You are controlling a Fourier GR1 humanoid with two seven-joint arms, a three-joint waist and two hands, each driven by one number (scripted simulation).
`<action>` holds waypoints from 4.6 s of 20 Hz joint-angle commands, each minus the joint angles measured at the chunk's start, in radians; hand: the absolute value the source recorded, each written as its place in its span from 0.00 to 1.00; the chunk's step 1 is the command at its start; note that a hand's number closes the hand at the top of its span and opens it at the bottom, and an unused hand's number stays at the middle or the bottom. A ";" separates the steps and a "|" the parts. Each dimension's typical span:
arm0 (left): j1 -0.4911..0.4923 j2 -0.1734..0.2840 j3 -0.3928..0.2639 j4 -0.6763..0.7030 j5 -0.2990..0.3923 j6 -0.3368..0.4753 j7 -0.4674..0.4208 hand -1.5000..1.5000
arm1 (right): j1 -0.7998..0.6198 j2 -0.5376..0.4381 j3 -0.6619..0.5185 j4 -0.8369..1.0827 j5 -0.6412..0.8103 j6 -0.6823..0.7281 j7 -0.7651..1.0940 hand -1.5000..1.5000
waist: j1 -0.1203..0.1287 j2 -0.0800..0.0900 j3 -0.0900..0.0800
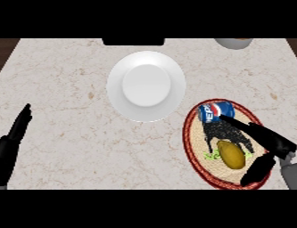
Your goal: Pick the lemon from the placemat and place it in the plate
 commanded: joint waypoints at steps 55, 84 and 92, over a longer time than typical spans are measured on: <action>-0.048 -0.084 0.090 0.079 -0.095 -0.077 -0.057 0.50 | -0.566 0.325 -0.009 -0.126 0.581 -0.600 0.422 1.00 | 0.016 0.004 -0.001; -0.108 -0.129 0.042 0.023 -0.139 -0.096 0.005 0.50 | -0.937 0.468 0.092 0.906 0.120 -1.046 0.336 0.00 | 0.091 0.024 0.000; -0.091 -0.091 0.083 0.023 -0.107 -0.134 0.009 0.50 | -0.946 0.468 0.022 0.809 -0.030 -1.276 0.200 0.00 | 0.064 0.014 0.001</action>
